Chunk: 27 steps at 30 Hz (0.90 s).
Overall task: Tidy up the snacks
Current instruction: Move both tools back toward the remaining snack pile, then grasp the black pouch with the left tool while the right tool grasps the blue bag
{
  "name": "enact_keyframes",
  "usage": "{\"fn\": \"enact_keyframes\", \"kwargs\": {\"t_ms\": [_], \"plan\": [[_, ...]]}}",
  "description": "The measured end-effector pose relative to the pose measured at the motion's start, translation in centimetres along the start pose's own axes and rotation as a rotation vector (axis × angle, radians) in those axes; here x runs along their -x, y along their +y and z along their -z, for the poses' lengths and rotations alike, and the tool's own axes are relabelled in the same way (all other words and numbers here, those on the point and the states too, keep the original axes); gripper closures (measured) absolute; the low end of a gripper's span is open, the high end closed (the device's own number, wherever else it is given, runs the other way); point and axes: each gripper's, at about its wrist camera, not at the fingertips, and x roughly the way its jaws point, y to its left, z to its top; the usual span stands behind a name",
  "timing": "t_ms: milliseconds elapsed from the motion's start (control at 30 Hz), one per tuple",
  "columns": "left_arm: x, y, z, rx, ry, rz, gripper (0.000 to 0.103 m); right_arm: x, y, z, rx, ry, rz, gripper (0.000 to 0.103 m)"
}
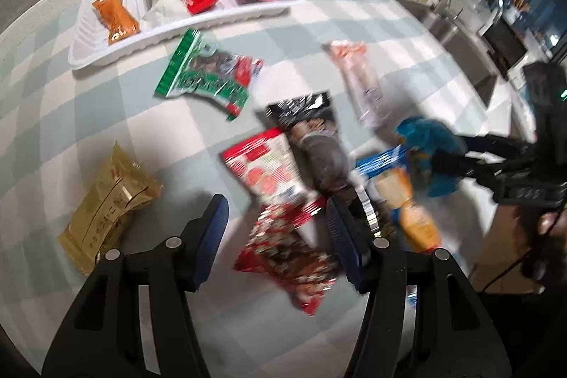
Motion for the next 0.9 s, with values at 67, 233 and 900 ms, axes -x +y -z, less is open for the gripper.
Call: {"fn": "enact_keyframes", "kwargs": {"t_ms": [67, 233, 900], "plan": [[0.6, -0.5, -0.5, 0.006, -0.016, 0.042, 0.047, 0.1, -0.1, -0.1, -0.009, -0.007, -0.010, 0.031], [0.2, -2.3, -1.5, -0.019, -0.005, 0.090, 0.047, 0.0, -0.1, -0.2, -0.018, -0.009, -0.023, 0.031], [-4.1, -2.2, -2.3, -0.015, 0.024, 0.130, 0.047, -1.3, -0.5, 0.1, -0.011, -0.002, -0.027, 0.046]]}}
